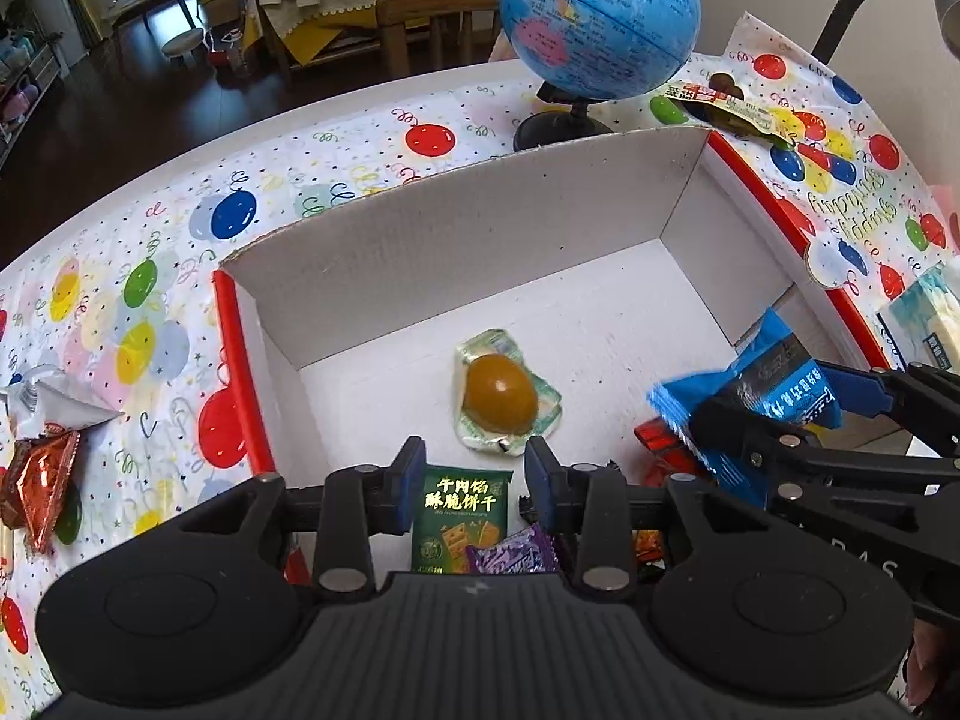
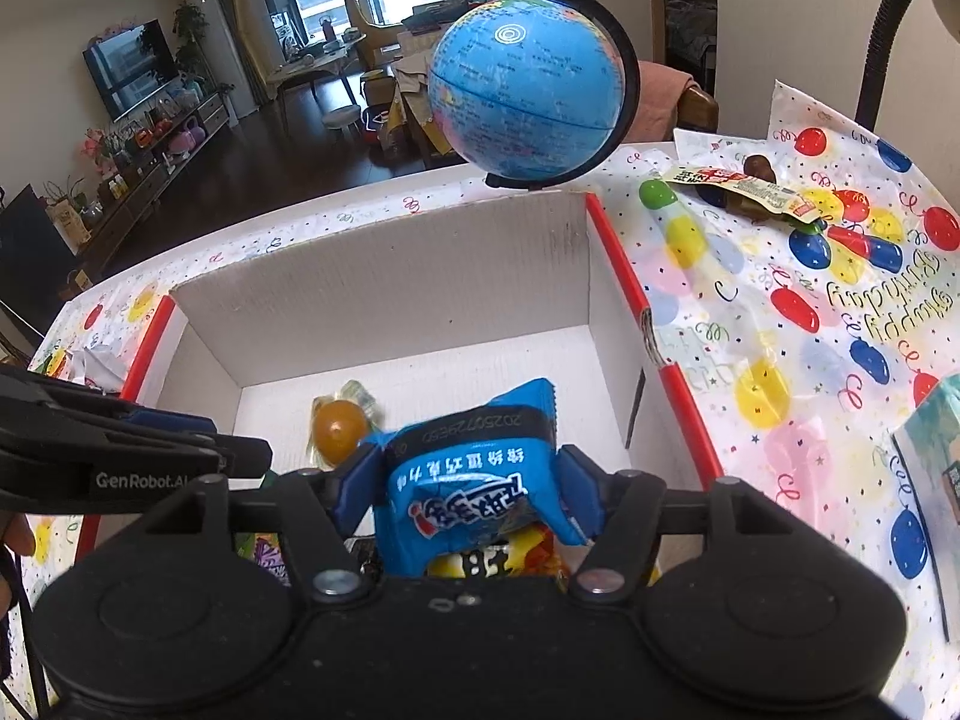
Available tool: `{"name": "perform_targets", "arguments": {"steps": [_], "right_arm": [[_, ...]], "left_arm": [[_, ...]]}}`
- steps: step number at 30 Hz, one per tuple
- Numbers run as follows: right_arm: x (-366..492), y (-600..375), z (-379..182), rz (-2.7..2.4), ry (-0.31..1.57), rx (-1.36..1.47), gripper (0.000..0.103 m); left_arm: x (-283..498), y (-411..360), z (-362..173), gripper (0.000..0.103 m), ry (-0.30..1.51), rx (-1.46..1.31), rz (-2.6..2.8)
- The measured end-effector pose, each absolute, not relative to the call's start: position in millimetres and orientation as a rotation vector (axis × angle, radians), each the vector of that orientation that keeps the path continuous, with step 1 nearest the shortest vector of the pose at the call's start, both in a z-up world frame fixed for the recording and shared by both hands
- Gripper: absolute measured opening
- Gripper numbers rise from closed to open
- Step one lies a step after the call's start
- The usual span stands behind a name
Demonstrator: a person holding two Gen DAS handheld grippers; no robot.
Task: Organize snacks
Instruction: 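Carry the pastry and blue biscuit packet into the red box and release, then withdraw both tools from the box back toward the table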
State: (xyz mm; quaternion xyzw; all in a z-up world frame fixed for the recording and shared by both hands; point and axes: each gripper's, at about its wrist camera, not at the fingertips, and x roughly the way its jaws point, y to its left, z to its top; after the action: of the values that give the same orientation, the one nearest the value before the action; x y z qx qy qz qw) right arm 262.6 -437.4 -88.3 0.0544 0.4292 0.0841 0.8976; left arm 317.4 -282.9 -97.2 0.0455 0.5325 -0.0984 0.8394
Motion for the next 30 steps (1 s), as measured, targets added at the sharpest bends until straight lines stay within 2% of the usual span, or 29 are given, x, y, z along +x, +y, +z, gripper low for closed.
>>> {"name": "perform_targets", "arguments": {"steps": [2,4,6,15,30], "right_arm": [[258.3,-436.3,-86.1,0.175,0.888,0.114,0.066],[255.4,-436.4,-83.9,0.179,0.887,0.115,0.071],[250.2,-434.9,-80.4,0.176,0.881,0.114,0.076],[225.4,-432.4,-60.8,0.167,0.858,0.14,0.087],[169.9,-385.3,-11.2,0.259,0.749,0.183,0.091]], "left_arm": [[313.0,-280.3,-92.8,0.039,1.116,0.089,-0.214],[308.8,-277.5,-88.1,0.051,1.105,0.081,-0.214],[303.9,-274.6,-83.2,0.055,1.092,0.07,-0.223],[276.7,-260.9,-61.3,0.055,1.058,0.036,-0.252],[211.8,-186.9,-11.0,0.056,0.957,-0.062,-0.233]]}}
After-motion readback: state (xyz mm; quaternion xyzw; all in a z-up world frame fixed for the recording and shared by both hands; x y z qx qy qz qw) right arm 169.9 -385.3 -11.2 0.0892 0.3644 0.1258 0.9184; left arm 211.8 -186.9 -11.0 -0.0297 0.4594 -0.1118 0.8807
